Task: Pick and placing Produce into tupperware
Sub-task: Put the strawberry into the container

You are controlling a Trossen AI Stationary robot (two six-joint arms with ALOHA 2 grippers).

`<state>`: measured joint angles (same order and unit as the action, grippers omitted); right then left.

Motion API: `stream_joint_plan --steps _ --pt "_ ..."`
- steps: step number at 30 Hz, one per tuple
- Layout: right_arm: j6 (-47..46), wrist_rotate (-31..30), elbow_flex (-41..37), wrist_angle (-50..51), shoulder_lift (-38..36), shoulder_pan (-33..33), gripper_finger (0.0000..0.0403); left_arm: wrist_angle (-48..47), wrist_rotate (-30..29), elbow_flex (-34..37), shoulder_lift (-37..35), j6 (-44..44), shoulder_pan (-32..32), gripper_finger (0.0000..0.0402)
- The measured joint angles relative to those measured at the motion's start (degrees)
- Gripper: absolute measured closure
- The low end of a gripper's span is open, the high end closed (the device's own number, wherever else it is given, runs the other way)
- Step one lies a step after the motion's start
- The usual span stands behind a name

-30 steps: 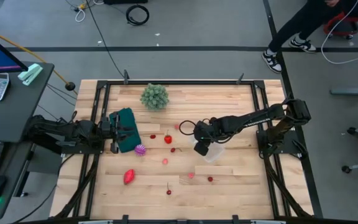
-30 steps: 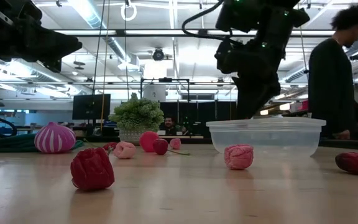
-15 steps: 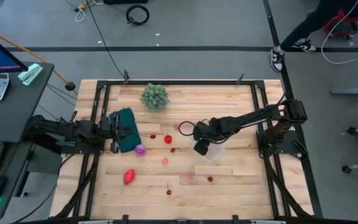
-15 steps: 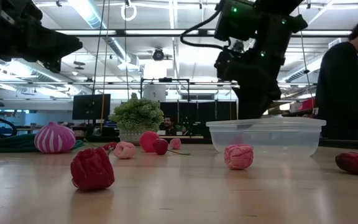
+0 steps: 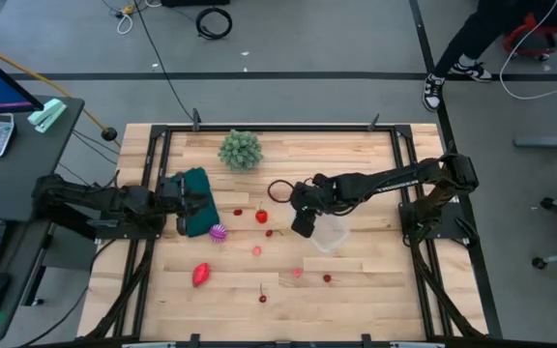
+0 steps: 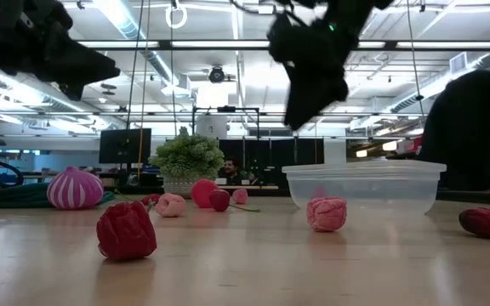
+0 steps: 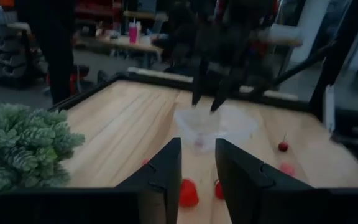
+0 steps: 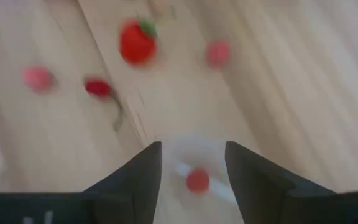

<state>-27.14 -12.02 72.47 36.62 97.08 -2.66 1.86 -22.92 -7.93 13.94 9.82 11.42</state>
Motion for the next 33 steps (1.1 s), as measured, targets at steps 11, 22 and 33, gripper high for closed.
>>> stream_joint_plan --steps 11,22,33 --pt "-4.2 -0.4 6.6 -1.8 -0.1 -2.2 0.0227 -4.5 -2.8 -12.5 18.1 11.8 -3.2 0.0288" --pt "-2.5 -1.4 6.6 -1.9 -0.1 -6.5 0.0240 5.6 4.2 -12.8 37.6 17.8 -12.4 0.0312" --pt "-0.9 -4.6 6.6 -1.9 -0.1 -7.0 0.0243 24.0 9.4 -12.8 59.0 18.0 -16.3 0.0289"
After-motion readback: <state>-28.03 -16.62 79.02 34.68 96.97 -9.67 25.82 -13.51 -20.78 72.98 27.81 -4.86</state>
